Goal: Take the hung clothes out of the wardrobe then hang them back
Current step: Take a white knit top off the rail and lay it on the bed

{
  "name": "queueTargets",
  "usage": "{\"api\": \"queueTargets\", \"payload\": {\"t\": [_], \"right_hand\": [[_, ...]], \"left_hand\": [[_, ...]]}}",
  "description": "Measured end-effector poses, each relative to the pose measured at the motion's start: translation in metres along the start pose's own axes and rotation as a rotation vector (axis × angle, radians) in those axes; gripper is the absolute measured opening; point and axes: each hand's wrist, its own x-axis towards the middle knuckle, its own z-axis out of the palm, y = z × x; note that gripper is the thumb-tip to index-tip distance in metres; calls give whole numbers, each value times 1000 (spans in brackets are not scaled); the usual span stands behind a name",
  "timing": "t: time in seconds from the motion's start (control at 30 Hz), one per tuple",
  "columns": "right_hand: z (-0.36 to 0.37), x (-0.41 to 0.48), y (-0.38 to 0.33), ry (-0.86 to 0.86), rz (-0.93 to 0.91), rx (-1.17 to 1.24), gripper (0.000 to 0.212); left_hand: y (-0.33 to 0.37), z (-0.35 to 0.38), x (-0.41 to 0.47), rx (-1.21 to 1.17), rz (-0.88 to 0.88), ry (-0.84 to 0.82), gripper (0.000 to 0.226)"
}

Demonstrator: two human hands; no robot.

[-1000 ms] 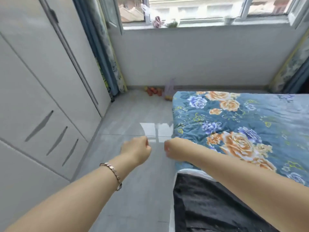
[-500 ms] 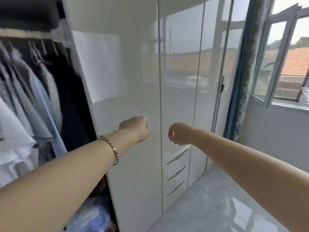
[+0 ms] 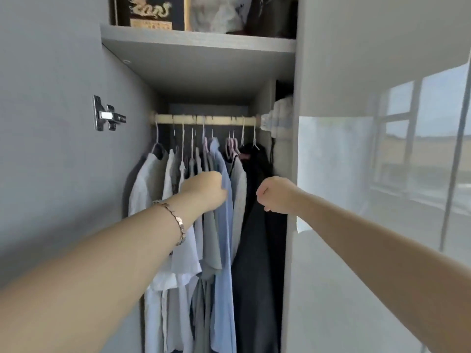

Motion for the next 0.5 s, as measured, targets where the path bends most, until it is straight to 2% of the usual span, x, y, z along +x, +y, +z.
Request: {"api": "queueTargets", "payload": {"t": [0.17, 0.37, 0.5], "right_hand": [[13, 91, -12, 185, -97, -74, 36], [13, 187, -17, 169, -16, -173, 36], [24, 220, -28, 181, 77, -265, 41]], "left_hand": [[-5, 6, 59, -33, -66, 77, 16], [2, 14, 111, -26, -57, 170, 21], [-2, 20, 127, -24, -46, 185, 14]]}}
